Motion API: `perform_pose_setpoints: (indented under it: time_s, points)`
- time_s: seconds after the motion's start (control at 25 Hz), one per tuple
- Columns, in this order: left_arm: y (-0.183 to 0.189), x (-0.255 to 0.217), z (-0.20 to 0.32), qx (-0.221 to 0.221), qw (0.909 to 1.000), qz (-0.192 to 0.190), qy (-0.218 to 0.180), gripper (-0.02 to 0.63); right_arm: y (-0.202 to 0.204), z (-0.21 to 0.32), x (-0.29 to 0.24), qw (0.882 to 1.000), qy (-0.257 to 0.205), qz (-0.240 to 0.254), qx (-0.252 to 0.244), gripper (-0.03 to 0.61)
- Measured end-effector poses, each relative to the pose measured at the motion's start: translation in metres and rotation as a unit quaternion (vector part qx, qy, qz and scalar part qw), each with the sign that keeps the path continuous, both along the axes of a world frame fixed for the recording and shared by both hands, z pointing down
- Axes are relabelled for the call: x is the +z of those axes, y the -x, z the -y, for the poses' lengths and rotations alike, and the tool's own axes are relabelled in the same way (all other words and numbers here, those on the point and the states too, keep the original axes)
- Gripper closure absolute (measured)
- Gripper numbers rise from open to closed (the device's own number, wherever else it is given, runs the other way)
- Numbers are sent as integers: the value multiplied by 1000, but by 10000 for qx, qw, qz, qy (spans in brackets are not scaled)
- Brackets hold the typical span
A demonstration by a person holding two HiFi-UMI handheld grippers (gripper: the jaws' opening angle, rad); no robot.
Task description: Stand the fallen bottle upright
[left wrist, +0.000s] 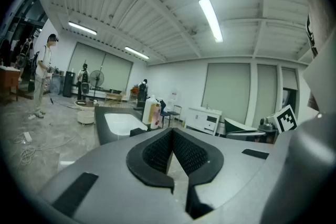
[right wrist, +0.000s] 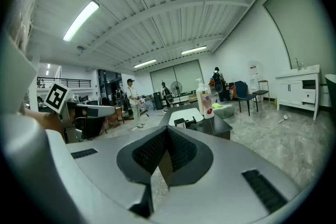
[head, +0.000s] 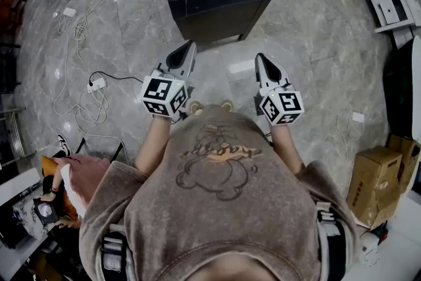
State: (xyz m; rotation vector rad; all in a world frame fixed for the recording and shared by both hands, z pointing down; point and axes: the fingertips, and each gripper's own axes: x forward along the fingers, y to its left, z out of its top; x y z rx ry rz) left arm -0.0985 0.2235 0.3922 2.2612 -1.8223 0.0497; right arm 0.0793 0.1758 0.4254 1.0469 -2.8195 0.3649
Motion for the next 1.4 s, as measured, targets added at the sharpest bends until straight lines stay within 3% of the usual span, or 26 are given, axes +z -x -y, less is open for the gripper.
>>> perform_pose_setpoints:
  time_s: [0.4, 0.8, 1.4]
  points:
    - [-16, -5, -8, -85, 10000, 10, -38, 595, -10, -10, -5, 9999, -28, 63, -104, 580]
    - [-43, -3, -3, -316, 9993, 192, -58, 595, -57, 4, 2, 9997, 41, 245, -54, 580]
    - [-45, -6, 53, -246, 9992, 165, -284, 595, -64, 51, 16, 9998, 66, 176, -17, 580]
